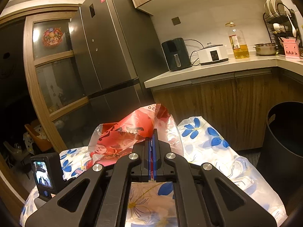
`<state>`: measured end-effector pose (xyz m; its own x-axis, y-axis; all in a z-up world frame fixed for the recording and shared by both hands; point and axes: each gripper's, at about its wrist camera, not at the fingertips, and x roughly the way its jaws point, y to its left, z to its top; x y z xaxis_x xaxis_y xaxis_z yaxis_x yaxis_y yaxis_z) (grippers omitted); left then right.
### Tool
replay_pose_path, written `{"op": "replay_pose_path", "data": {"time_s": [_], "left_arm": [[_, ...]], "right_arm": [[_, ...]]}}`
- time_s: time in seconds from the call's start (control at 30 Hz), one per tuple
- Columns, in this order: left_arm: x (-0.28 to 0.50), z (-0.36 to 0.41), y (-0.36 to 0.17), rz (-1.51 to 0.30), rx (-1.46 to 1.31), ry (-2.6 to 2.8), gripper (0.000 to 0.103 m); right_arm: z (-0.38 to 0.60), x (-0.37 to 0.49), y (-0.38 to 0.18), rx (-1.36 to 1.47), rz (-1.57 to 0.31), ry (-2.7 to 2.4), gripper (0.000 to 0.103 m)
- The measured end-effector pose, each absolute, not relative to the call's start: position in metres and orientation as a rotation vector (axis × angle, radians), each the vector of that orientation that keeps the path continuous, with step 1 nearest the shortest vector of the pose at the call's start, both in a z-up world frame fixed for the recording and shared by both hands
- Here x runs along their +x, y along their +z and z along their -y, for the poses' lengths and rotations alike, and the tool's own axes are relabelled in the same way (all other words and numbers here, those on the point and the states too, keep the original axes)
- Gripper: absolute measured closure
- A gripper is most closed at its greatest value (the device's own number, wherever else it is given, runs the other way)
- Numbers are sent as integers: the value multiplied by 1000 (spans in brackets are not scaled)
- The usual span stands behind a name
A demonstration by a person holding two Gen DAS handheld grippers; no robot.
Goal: Collect trash
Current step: 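Grasp the pink glove with the left tool while the right tool holds the red-white bag, then lift the pink glove and red-white bag and carry them over the bin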
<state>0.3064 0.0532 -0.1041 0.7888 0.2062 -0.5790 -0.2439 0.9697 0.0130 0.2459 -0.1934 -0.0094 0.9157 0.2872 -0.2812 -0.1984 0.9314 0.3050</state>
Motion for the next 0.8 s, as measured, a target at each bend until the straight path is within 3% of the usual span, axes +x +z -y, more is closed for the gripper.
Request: {"op": "replay_pose_path", "data": {"time_s": [0.33, 0.8], "left_arm": [[288, -58, -94, -596, -121, 249, 103], [221, -52, -39, -481, -126, 245, 103]], "right_arm": [[206, 234, -2, 276, -312, 239, 101], [235, 207, 11, 292, -283, 233, 101]]}}
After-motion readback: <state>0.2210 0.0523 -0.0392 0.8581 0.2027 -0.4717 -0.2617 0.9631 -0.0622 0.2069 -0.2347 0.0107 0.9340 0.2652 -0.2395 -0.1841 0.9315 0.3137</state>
